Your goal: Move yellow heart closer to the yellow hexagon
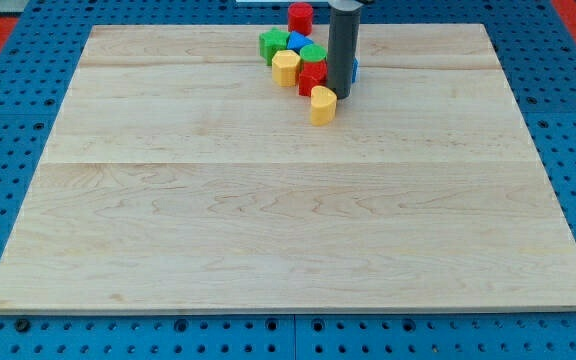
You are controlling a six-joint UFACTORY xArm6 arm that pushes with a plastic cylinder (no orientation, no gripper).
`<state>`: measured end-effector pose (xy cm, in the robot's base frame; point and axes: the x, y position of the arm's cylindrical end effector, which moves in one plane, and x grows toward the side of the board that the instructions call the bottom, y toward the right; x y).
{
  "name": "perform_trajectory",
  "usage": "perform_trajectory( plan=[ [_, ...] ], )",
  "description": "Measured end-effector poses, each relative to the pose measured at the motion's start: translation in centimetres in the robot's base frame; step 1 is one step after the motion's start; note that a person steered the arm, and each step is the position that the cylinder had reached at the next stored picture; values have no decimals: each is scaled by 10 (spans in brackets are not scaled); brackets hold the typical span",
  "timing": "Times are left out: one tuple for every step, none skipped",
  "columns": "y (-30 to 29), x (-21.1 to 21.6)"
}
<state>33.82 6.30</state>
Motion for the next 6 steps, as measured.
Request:
perform_trajectory(
  plan=[
    [4, 24],
    [4, 52],
    [-10, 60],
    [-40, 31],
    [-53, 26],
    [-53, 25]
  ],
)
